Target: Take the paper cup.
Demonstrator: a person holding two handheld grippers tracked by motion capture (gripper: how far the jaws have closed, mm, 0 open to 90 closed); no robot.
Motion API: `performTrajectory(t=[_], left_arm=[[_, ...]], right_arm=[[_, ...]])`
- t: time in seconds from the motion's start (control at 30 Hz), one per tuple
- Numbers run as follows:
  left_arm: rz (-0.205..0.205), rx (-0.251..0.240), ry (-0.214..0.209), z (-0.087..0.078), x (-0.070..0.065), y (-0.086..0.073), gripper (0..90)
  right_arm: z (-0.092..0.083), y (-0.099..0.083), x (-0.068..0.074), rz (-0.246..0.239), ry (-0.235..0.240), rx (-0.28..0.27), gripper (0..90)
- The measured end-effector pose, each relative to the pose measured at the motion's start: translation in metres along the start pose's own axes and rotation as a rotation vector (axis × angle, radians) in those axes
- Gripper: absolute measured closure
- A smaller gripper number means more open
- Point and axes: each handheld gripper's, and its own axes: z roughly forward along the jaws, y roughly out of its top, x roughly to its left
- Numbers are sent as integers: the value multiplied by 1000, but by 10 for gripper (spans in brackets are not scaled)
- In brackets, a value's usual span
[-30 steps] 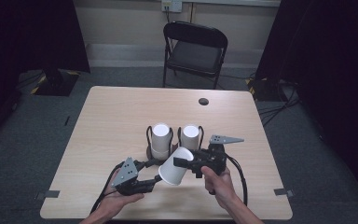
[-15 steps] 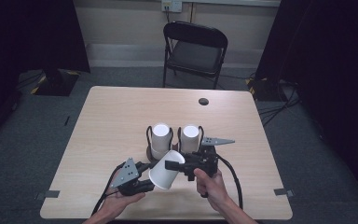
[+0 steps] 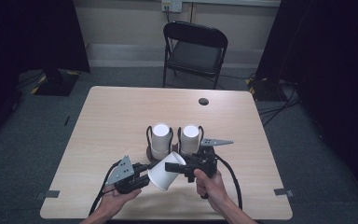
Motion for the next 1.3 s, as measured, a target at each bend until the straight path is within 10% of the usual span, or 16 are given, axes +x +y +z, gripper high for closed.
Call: performTrajectory(t=[1.3], left_arm=[[-183, 239, -60, -2, 2, 9, 837]], right_arm=[[-21, 8, 8, -286, -214, 35, 255]])
